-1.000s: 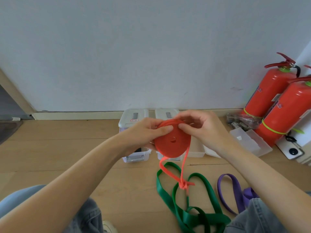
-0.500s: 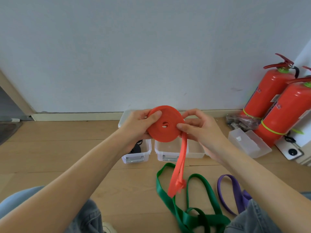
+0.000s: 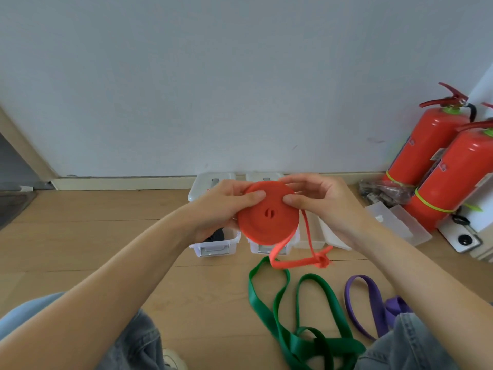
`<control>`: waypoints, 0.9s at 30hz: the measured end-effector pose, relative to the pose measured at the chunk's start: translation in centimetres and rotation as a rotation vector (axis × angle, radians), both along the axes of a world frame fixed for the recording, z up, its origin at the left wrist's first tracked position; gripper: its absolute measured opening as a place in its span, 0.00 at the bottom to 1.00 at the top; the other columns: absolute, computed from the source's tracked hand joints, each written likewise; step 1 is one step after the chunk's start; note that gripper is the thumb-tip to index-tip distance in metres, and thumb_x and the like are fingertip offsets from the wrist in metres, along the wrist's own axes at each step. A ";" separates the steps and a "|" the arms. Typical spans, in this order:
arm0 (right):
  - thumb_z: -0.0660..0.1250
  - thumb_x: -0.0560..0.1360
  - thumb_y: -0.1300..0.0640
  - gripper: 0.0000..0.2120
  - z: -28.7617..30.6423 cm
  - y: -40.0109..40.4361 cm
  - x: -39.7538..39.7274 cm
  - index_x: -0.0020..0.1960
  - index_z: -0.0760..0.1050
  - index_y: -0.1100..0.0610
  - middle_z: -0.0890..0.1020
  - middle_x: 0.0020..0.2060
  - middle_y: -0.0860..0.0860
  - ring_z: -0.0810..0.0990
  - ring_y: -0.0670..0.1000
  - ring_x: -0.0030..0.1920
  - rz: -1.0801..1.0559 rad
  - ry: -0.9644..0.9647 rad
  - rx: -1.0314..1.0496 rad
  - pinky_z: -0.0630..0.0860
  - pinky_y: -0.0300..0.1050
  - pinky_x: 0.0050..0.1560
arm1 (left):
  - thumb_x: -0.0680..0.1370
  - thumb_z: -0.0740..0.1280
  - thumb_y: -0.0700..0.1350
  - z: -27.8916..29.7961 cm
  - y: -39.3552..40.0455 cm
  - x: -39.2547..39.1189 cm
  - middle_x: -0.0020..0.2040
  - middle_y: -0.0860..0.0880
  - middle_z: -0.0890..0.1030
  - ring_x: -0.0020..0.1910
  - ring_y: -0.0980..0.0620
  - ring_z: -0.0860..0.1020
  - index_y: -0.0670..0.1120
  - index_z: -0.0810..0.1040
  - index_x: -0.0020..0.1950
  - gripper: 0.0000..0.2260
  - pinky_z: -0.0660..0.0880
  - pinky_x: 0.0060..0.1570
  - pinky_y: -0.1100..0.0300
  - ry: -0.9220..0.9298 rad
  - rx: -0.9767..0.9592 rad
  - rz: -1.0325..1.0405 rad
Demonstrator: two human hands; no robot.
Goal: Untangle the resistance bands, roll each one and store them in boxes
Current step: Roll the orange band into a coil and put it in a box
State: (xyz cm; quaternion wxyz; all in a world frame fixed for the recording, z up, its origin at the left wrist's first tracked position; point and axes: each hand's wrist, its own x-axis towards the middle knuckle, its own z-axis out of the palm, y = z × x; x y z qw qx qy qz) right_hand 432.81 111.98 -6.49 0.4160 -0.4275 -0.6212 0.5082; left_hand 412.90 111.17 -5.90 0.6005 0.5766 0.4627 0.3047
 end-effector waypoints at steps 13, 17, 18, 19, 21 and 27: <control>0.68 0.72 0.69 0.09 -1.2 -0.5 -1.3 0.49 0.72 0.61 0.82 0.36 0.51 0.84 0.57 0.38 -0.065 0.190 -0.040 0.81 0.50 0.42 | 0.80 0.60 0.43 0.6 1.1 -0.7 0.41 0.48 0.84 0.37 0.53 0.83 0.43 0.77 0.54 0.08 0.81 0.40 0.57 -0.400 -0.050 0.345; 0.70 0.68 0.65 0.13 -1.0 -0.9 -1.6 0.52 0.73 0.62 0.82 0.39 0.59 0.79 0.59 0.38 -0.036 0.320 -0.154 0.79 0.53 0.35 | 0.80 0.59 0.42 0.4 1.1 -0.2 0.45 0.47 0.82 0.38 0.54 0.83 0.44 0.76 0.54 0.07 0.81 0.42 0.57 -0.409 -0.017 0.413; 0.71 0.67 0.63 0.15 -1.1 -0.9 -1.7 0.52 0.73 0.61 0.82 0.40 0.61 0.79 0.59 0.39 -0.036 0.336 -0.177 0.78 0.53 0.36 | 0.80 0.59 0.43 0.4 1.0 0.1 0.46 0.46 0.82 0.39 0.54 0.83 0.44 0.76 0.54 0.08 0.81 0.41 0.57 -0.411 -0.005 0.421; 0.72 0.67 0.62 0.16 -1.1 -0.8 -1.7 0.52 0.72 0.61 0.82 0.40 0.61 0.79 0.59 0.39 -0.049 0.316 -0.170 0.78 0.54 0.38 | 0.80 0.59 0.43 0.2 0.9 0.3 0.47 0.46 0.82 0.42 0.53 0.83 0.43 0.76 0.56 0.08 0.81 0.42 0.57 -0.412 0.002 0.417; 0.71 0.68 0.64 0.14 -1.2 -0.8 -1.6 0.50 0.70 0.60 0.82 0.39 0.60 0.81 0.56 0.38 -0.095 0.262 -0.124 0.78 0.52 0.43 | 0.80 0.59 0.43 -0.3 0.8 0.7 0.52 0.43 0.82 0.48 0.48 0.81 0.42 0.75 0.59 0.11 0.81 0.46 0.55 -0.404 -0.005 0.374; 0.68 0.71 0.69 0.10 -0.5 -0.1 -0.2 0.48 0.75 0.57 0.83 0.35 0.53 0.80 0.48 0.34 -0.159 0.189 -0.002 0.77 0.38 0.40 | 0.76 0.65 0.39 0.4 0.8 -0.9 0.48 0.47 0.84 0.46 0.53 0.83 0.40 0.79 0.56 0.10 0.79 0.45 0.64 -0.182 -0.059 0.089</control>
